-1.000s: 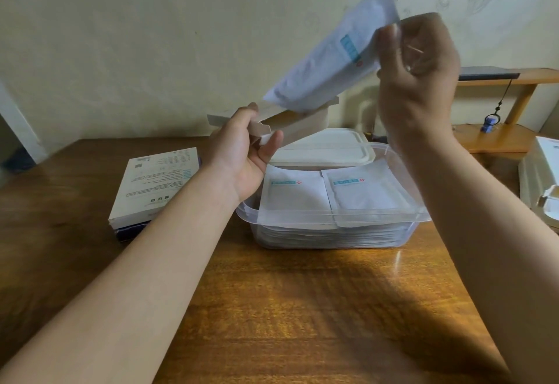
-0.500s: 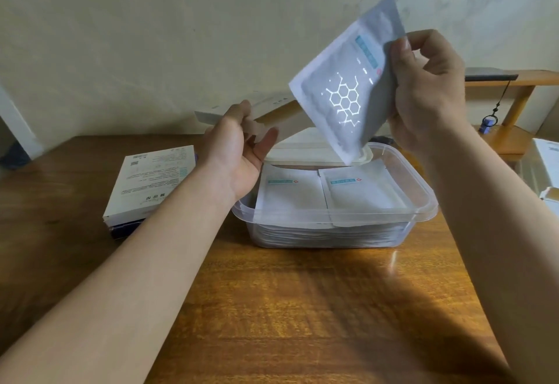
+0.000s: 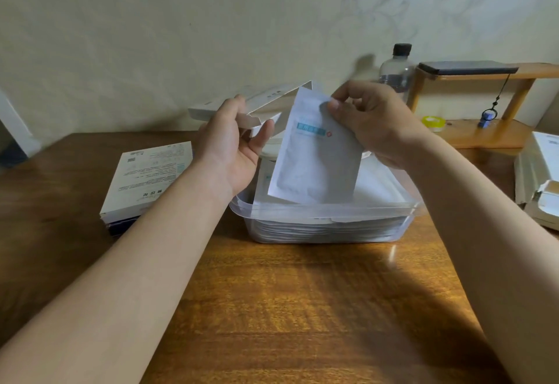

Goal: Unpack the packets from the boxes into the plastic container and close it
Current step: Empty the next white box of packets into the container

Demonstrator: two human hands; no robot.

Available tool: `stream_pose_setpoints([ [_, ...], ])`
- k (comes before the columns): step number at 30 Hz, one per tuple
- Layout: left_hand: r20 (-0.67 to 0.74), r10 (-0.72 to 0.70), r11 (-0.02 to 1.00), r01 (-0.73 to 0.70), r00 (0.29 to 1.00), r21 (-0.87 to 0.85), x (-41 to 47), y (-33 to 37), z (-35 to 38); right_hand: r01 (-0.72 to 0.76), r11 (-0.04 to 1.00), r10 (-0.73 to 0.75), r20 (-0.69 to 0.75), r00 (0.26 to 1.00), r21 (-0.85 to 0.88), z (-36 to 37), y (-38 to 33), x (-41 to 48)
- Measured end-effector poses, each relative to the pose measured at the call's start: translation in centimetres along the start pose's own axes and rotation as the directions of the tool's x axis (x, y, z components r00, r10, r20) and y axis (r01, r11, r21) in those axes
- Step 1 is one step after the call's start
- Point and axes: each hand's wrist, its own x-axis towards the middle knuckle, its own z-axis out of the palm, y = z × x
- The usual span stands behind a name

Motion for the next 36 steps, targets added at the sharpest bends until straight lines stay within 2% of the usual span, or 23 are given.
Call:
stream_pose_setpoints([
  [6,0.004,-0.006,1.000,0.006,1.000,-0.010,-0.1,0.0,0.0,-0.045,0.998,0.049,0.112,0.993,-0.036,0.7,-0.4,-0.3],
  [9,-0.015,0.005,1.000,-0.005,1.000,-0.008,-0.1,0.0,0.0,-0.064,0.978,0.103,0.198,0.975,-0.196,0.5,-0.6,-0.5],
  [13,-0.044,0.028,0.999,-0.028,0.999,-0.015,-0.1,-0.1,0.0,-0.062,0.883,0.221,0.295,0.930,-0.466,0.3,-1.2,-0.6],
  [19,-0.056,0.042,0.999,-0.043,0.998,-0.030,0.1,-0.1,0.0,-0.051,0.818,0.307,0.359,0.881,-0.573,0.7,-1.3,-0.7],
  [25,-0.042,0.039,0.999,-0.040,0.998,-0.025,0.4,-0.3,-0.2,0.169,0.594,0.343,0.438,0.831,-0.787,1.3,-1.8,-1.1],
  [34,-0.033,0.025,0.999,-0.026,0.999,-0.020,0.6,-0.3,-0.2,0.301,0.491,0.493,0.546,0.677,-0.818,1.6,-3.4,-1.8],
  [36,-0.022,0.025,1.000,-0.025,0.999,-0.016,0.6,-0.3,-0.2,0.315,0.478,0.509,0.551,0.661,-0.820,2.1,-3.0,-1.8],
])
